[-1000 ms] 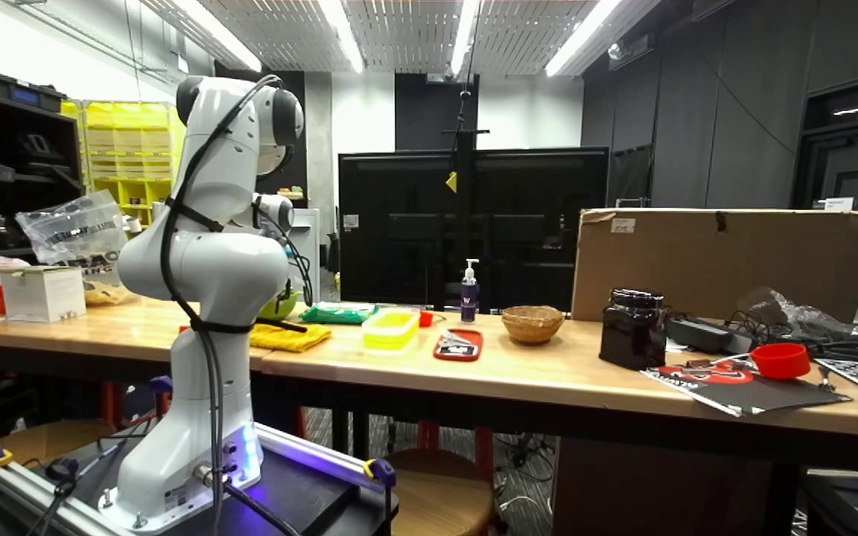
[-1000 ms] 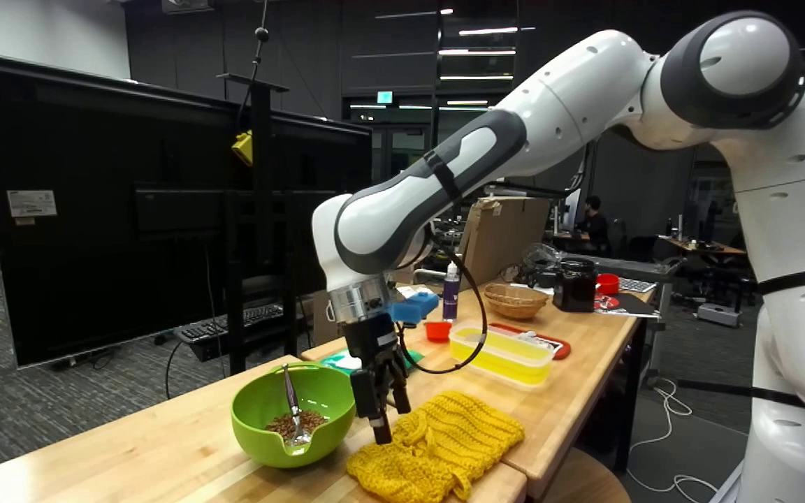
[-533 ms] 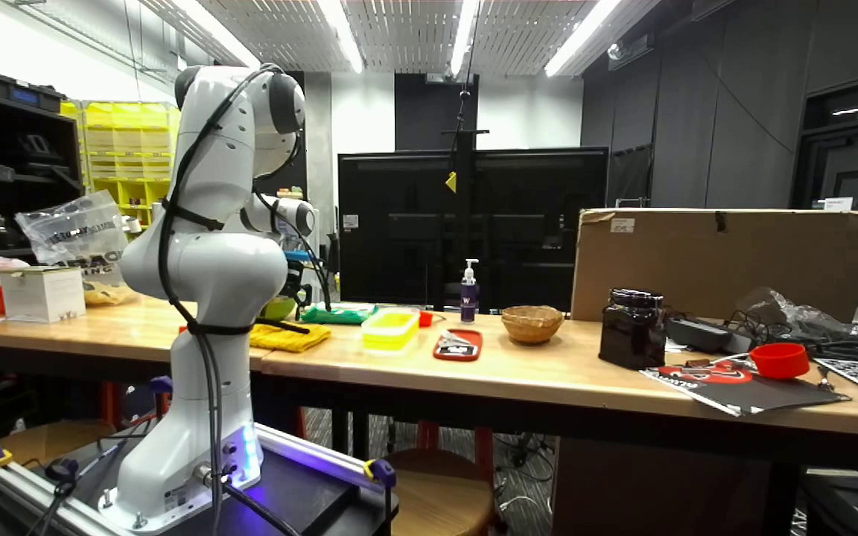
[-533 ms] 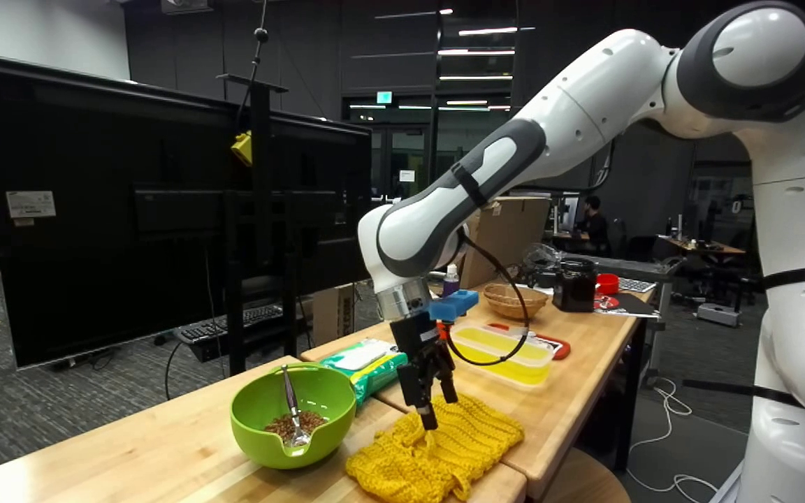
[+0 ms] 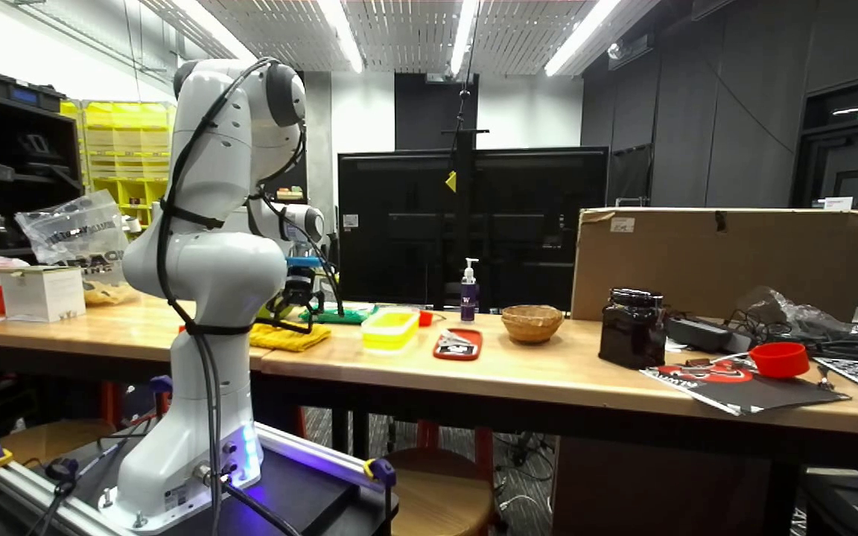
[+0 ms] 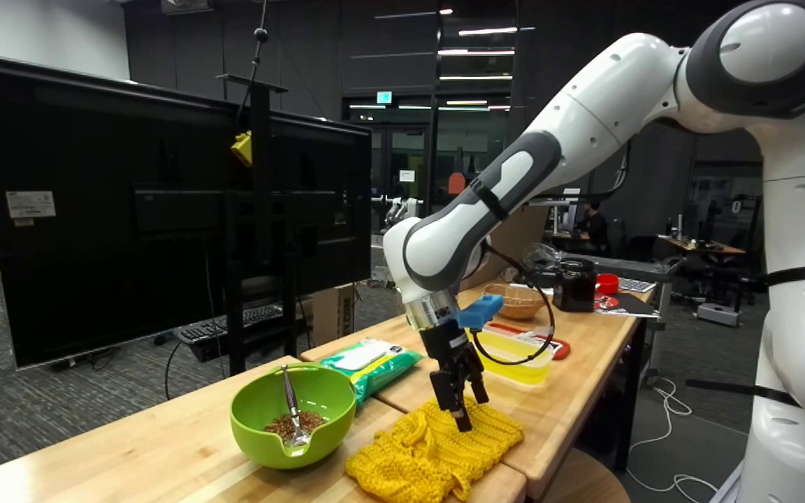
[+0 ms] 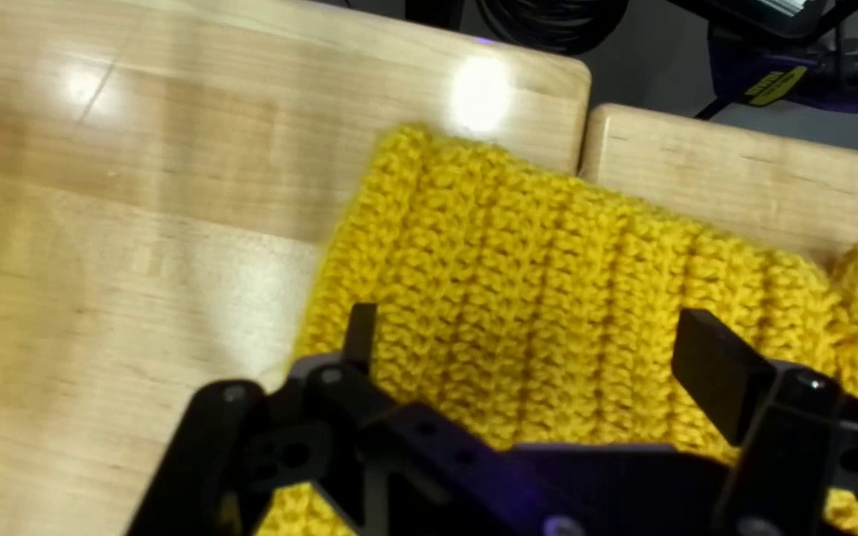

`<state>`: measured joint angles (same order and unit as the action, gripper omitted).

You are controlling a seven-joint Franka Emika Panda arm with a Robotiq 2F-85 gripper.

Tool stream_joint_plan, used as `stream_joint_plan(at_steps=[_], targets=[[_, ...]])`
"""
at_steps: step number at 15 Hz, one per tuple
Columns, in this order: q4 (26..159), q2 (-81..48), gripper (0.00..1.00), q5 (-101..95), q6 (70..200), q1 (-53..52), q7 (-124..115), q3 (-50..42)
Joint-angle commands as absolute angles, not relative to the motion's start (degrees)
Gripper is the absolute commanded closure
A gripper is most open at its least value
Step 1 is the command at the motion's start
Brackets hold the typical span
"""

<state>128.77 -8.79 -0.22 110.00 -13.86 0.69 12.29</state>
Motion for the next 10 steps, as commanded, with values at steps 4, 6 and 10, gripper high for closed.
stream_joint_plan(at_steps=[4, 6, 10], targets=[[134.7, -7.4, 0.0, -4.5, 123.5, -13.2, 0.6, 11.6], [136.1, -7.8, 0.25, -4.2, 127.0, -12.9, 0.9, 11.4], [136.6, -7.0, 0.44, -5.4, 127.8, -12.7, 0.7, 11.0]])
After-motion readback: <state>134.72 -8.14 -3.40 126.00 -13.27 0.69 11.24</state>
